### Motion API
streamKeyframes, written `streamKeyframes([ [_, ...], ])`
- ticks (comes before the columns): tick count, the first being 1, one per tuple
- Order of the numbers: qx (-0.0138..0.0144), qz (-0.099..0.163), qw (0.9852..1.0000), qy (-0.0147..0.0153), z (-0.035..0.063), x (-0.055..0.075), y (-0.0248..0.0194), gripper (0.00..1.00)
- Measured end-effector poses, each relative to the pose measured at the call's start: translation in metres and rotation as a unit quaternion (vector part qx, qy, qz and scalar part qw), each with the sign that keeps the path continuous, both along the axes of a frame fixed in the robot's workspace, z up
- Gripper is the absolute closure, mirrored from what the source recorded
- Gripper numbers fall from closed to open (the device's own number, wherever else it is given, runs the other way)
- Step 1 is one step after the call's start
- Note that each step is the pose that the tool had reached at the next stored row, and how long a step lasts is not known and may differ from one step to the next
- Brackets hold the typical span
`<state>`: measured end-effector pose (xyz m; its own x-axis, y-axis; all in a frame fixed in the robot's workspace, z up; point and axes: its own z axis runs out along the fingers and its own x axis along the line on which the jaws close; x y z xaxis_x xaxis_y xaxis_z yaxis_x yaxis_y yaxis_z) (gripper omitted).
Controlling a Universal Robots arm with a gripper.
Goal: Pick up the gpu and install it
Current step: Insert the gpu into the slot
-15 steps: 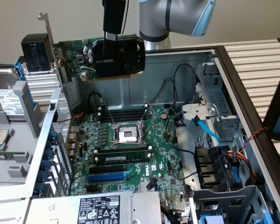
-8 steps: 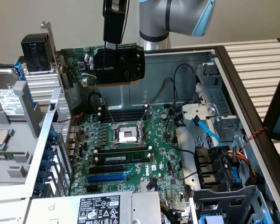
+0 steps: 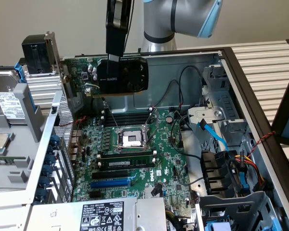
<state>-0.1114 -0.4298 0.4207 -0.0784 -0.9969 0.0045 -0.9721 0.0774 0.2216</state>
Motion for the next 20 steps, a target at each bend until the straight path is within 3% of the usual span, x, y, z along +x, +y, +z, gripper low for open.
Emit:
streamKeyframes([
  [6, 0.0000, -0.002, 1.0000, 0.0000, -0.0109, -0.003, -0.0058, 0.74],
  [12, 0.0000, -0.005, 1.0000, -0.0001, -0.0219, -0.003, -0.0171, 0.74],
  [20, -0.0001, -0.009, 1.0000, 0.0010, -0.0319, -0.003, -0.0180, 0.74],
])
